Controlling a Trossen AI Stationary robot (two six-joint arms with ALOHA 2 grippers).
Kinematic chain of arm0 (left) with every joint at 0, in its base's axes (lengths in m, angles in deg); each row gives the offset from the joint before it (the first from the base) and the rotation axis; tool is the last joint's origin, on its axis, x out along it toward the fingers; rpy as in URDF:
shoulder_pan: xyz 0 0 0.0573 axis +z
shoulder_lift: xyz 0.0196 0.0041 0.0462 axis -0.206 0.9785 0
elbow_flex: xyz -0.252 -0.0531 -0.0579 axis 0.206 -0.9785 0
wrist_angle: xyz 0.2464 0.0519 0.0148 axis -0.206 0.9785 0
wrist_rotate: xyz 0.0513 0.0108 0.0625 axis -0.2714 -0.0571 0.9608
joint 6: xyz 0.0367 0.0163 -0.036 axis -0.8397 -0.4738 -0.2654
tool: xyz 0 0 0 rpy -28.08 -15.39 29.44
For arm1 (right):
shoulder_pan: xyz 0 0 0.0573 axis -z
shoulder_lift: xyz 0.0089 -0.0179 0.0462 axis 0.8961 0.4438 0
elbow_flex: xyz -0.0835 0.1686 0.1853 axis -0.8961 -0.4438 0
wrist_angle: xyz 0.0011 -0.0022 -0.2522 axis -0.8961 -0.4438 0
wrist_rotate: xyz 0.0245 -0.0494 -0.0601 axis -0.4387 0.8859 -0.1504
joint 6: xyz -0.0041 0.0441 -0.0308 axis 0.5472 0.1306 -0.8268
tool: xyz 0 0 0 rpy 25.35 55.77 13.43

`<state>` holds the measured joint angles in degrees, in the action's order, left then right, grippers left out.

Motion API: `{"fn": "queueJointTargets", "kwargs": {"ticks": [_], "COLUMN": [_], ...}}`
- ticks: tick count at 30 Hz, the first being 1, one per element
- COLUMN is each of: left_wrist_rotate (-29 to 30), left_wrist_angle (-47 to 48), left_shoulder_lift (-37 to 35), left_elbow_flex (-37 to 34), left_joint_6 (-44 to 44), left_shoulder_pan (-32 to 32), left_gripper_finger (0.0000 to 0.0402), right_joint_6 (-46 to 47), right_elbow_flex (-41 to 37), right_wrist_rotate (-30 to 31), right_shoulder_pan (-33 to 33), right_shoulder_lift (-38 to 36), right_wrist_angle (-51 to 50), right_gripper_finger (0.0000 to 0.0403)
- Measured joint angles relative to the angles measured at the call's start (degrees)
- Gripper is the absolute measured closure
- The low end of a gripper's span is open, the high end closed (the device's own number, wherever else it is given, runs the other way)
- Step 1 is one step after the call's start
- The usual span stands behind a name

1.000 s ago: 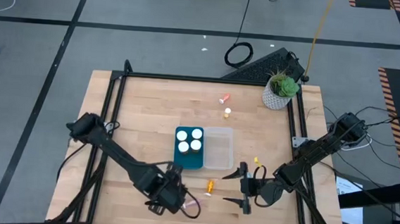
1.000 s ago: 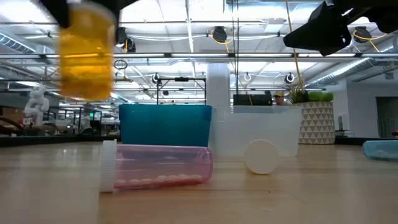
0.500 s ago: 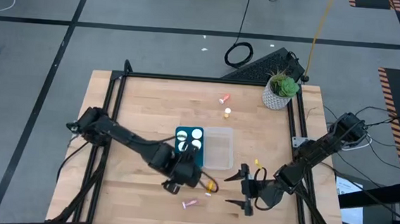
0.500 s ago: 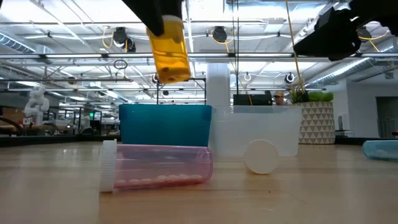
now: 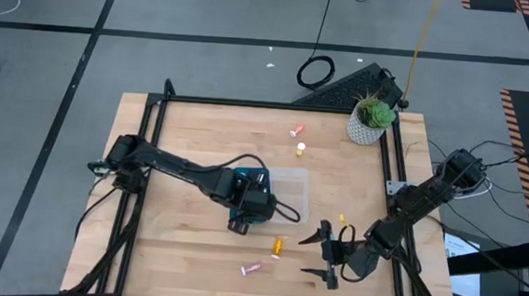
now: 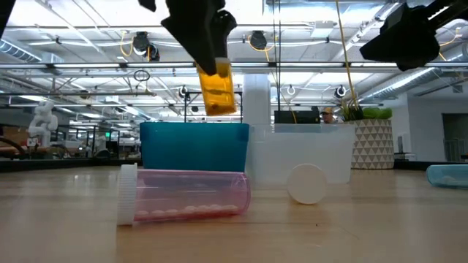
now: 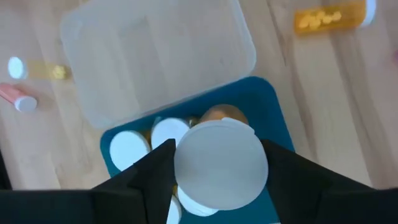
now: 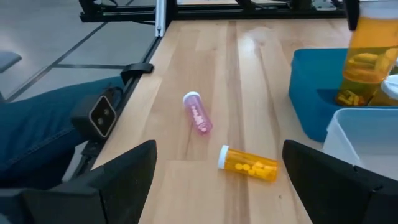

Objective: Pick and place medicine bottles into bin by pill shape (circle, oval)
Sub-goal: Put the large orange pill bottle into the blue transparent bin, then put the small pink pill bottle into the transparent bin

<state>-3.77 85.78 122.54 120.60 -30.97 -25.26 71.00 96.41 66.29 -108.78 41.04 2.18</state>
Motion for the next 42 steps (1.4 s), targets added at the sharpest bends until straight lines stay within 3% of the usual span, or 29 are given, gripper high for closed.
{"fn": "queueJointTargets", "kwargs": {"ticks": [10, 20, 26, 36, 42], "left_wrist_rotate": [-0.24, -0.22, 0.03, 0.31, 4.28], "left_wrist_angle": [-7.87, -12.11, -14.78, -15.38, -10.31], "left_shoulder_lift": [0.02, 0.04, 0.04, -0.18, -2.93], "left_elbow_flex": [-6.99, -11.21, -13.07, -12.12, -8.13], "left_joint_6": [-1.0, -1.31, -1.31, -0.14, 8.44], "left_shoulder_pan": [0.04, 0.22, 0.33, -0.26, -4.05], "left_gripper_finger": [0.0164, 0.0178, 0.0152, 0.0107, 0.0106], "right_joint_6": [0.91, 1.27, 1.3, 1.3, 3.34], "right_elbow_flex": [-0.01, -0.02, -0.01, 0.0, 0.0], "right_wrist_rotate": [1.66, 1.66, 1.66, 1.66, 1.67], "right_shoulder_pan": [-0.89, -0.89, -0.89, -0.89, -0.89], "right_shoulder_lift": [0.0, 0.0, 0.0, 0.0, 0.0], "right_wrist_angle": [0.96, 0.96, 0.96, 0.96, 1.21], "right_gripper_finger": [0.0062, 0.0062, 0.0062, 0.0062, 0.0062]}}
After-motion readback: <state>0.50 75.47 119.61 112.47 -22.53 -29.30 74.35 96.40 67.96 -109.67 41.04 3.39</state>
